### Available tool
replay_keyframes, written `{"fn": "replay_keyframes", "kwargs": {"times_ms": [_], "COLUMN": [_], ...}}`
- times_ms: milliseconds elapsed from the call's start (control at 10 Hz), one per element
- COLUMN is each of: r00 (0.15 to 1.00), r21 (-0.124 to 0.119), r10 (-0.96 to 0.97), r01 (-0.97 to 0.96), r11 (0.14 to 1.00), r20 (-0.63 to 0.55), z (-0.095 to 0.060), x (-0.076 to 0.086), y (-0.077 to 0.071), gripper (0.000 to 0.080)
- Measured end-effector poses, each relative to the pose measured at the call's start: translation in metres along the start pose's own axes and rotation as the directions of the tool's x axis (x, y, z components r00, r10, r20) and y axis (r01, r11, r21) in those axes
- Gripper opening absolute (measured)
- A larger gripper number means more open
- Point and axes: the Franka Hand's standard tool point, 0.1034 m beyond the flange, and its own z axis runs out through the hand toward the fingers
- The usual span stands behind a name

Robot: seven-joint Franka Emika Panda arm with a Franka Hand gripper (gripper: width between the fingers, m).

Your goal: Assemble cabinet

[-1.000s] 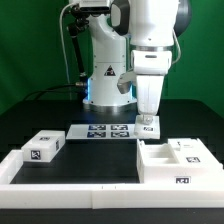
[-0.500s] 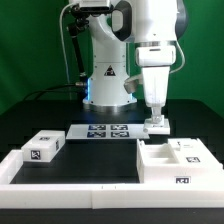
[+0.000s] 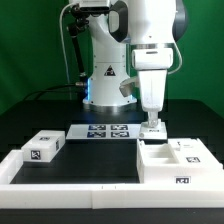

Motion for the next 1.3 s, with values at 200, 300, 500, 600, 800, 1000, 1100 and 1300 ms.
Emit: {"fn": "replay_keyframes", "kwargs": {"times_ms": [200,300,500,600,800,1000,1100,1300], "r00": [1.0,1.0,1.0,1.0,1.0,1.0,1.0,1.0], "r21": [-0.001,-0.001,0.006,0.009,0.015,0.016,0.024,0.02], "r10": [0.002,0.002,-0.022,-0.028,-0.031,-0.028,-0.027,-0.026], "r01": [-0.002,-0.002,0.022,0.028,0.031,0.027,0.027,0.026], "r11": [1.0,1.0,1.0,1.0,0.999,0.999,0.999,0.999], "r20": [0.0,0.0,0.0,0.0,0.002,0.003,0.007,0.006], "z": [0.0,0.0,0.003,0.004,0.006,0.006,0.007,0.007], "x": [-0.001,-0.001,-0.001,0.0,0.001,0.0,0.0,0.001], "y": [0.001,0.001,-0.001,0.001,0.006,0.009,0.01,0.014], "gripper": [0.0068,0.0068,0.0068,0.0068,0.0068,0.0068,0.0068,0.0068]}}
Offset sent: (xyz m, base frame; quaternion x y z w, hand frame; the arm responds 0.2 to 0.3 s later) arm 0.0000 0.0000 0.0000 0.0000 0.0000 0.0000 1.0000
